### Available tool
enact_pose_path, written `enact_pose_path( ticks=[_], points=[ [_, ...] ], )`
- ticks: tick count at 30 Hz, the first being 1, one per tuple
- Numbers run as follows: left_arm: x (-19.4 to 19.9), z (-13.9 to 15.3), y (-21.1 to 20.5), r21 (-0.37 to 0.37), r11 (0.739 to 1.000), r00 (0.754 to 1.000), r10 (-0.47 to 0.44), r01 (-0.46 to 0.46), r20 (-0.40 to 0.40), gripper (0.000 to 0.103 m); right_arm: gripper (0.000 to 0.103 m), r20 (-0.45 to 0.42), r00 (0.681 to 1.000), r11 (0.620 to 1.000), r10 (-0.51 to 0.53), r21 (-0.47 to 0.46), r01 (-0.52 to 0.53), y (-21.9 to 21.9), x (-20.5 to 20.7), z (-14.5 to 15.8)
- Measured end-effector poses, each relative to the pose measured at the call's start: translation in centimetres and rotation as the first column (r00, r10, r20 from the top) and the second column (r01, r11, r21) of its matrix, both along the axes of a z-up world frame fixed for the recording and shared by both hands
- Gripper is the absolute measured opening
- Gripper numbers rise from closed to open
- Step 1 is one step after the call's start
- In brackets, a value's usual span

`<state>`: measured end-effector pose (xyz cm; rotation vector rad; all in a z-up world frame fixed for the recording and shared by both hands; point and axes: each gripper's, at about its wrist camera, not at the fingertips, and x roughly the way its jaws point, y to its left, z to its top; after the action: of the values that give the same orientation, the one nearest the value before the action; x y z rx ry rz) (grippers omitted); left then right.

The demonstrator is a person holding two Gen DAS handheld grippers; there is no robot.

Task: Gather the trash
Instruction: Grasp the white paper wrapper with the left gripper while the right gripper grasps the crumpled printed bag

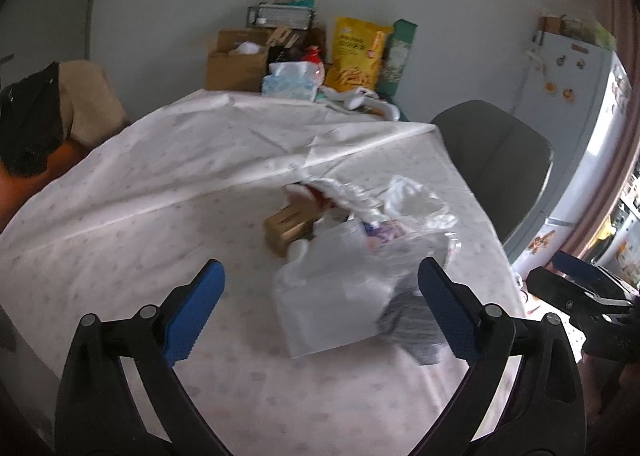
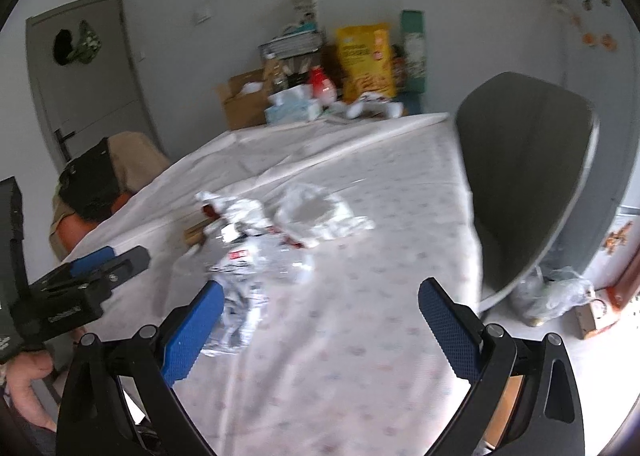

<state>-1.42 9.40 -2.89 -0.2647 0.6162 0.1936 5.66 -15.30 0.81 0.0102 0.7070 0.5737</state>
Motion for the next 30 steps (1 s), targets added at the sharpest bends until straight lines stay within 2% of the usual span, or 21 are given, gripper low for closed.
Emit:
enact_pose_path(
  ticks=[9, 11, 13, 14, 18, 20, 26, 27, 28, 29, 30],
  points=[
    [-0.6, -1.7, 3.9, -0.036, 0.996, 0.995, 0.084, -0.086, -0.059, 0.079, 0.093, -0.1, 0.988, 0.992, 0.12, -0.019, -0.123, 6.2, 0.7, -2.8],
    [-0.8, -2.1, 4.6, -0.047, 0.994, 0.993, 0.094, -0.097, -0.068, 0.078, 0.082, -0.153, 0.978, 0.988, 0.141, -0.035, -0.148, 7.1, 1.0, -4.0],
    [-0.9, -2.4, 4.9, -0.058, 0.993, 0.993, 0.094, -0.098, -0.078, 0.076, 0.047, -0.218, 0.962, 0.982, 0.167, -0.049, -0.182, 7.8, 1.2, -5.2],
    [-0.7, -2.6, 4.9, -0.063, 0.993, 0.993, 0.091, -0.096, -0.081, 0.075, 0.046, -0.234, 0.956, 0.98, 0.178, -0.042, -0.193, 7.9, 1.1, -5.6],
    [0.3, -3.4, 4.3, -0.081, 0.995, 0.993, 0.055, -0.064, -0.102, 0.07, 0.038, -0.207, 0.957, 0.977, 0.201, -0.028, -0.212, 7.3, 0.2, -5.2],
    [1.2, -4.3, 3.6, -0.104, 0.994, 0.992, 0.027, -0.04, -0.122, 0.064, 0.038, -0.203, 0.958, 0.978, 0.201, -0.021, -0.209, 6.7, -0.1, -4.9],
    [3.1, -6.1, 2.0, -0.122, 0.992, 0.987, -0.003, -0.016, -0.161, 0.061, 0.037, -0.19, 0.966, 0.983, 0.173, -0.025, -0.181, 4.1, -0.6, -4.2],
    [3.2, -6.0, 1.7, -0.108, 0.994, 0.987, 0.0, -0.018, -0.162, 0.057, 0.037, -0.188, 0.968, 0.984, 0.168, -0.027, -0.176, 3.8, -0.6, -4.1],
    [3.4, -6.1, 1.3, -0.101, 0.995, 0.985, -0.005, -0.012, -0.17, 0.044, 0.036, -0.186, 0.969, 0.985, 0.162, -0.027, -0.17, 3.4, -0.5, -4.0],
    [3.6, -6.1, 1.0, -0.086, 0.996, 0.983, -0.008, -0.008, -0.182, 0.025, 0.036, -0.182, 0.971, 0.987, 0.152, -0.027, -0.16, 2.9, -0.5, -3.9],
    [3.6, -6.1, 0.9, -0.076, 0.997, 0.982, -0.007, -0.008, -0.191, 0.019, 0.036, -0.176, 0.974, 0.988, 0.142, -0.031, -0.149, 2.6, -0.5, -3.8]
  ],
)
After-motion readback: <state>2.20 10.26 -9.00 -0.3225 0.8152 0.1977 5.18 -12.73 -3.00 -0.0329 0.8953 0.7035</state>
